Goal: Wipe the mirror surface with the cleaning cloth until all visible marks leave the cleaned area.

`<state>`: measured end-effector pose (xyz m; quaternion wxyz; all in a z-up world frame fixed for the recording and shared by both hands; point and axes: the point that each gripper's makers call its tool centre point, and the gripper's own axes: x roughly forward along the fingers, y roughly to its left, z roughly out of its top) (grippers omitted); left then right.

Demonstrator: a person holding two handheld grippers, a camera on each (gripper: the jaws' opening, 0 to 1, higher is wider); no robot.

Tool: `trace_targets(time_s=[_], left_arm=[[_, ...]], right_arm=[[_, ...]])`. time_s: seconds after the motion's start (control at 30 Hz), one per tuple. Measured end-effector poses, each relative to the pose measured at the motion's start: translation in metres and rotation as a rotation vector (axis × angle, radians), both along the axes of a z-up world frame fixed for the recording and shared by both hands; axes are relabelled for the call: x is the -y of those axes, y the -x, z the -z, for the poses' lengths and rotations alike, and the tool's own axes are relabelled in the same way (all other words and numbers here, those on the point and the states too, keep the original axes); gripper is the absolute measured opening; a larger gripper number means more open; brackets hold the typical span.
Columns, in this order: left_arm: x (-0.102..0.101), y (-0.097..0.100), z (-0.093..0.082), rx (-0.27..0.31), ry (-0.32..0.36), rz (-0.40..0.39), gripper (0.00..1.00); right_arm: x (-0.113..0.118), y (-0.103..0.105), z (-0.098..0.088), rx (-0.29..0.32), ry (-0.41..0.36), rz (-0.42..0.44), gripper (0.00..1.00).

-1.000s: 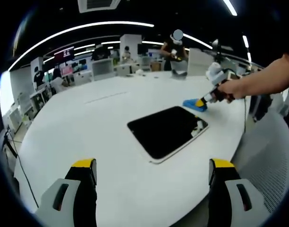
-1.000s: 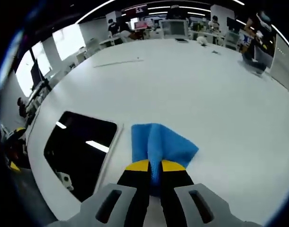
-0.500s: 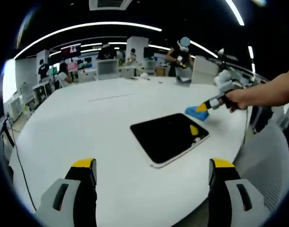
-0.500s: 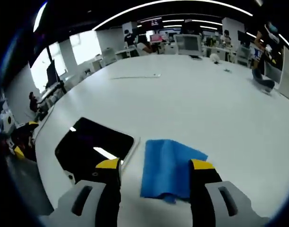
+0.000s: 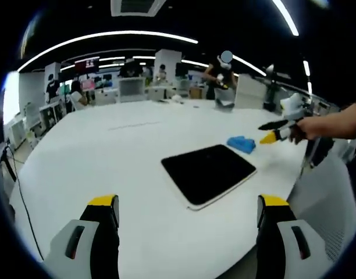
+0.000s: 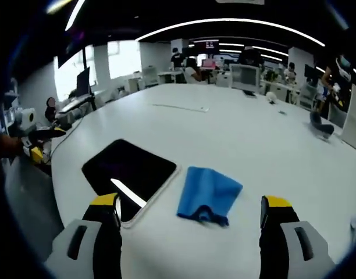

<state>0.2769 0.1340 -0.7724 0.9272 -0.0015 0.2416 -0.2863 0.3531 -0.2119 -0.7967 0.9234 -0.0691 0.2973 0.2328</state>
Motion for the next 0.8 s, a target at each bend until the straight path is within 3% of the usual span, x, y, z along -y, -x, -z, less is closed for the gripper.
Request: trace_targets(time_s=[0.2,0.43,0.53,0.7,0.8], left_arm=[[0.021,0.004,-0.004,0.031,-0.018,0.067,0.99],[0.023,0.001,-0.009,0.033,0.022,0.031,0.99],[0.034,0.002,-0.01,0.038,0.032,0.042,0.99],[0.057,0.004,-0.013,0.053,0.042,0.052,0.99],[0.064,0.005,-0.013,0.055,0.039,0.055,0.99]], right_arm=[[0.012,0.023,-0.014,0.075,0.001,0.032,1.0],[0.011,0.036,-0.019,0.075,-0.004,0.065,1.0],[-0.001,0.038,-0.02,0.101,-0.024,0.045,1.0],[-0.01,0.046,-0.009,0.075,-0.029,0.034,1.0],[-0.001,0.051,-0.008,0.077,0.027,0.007,1.0]])
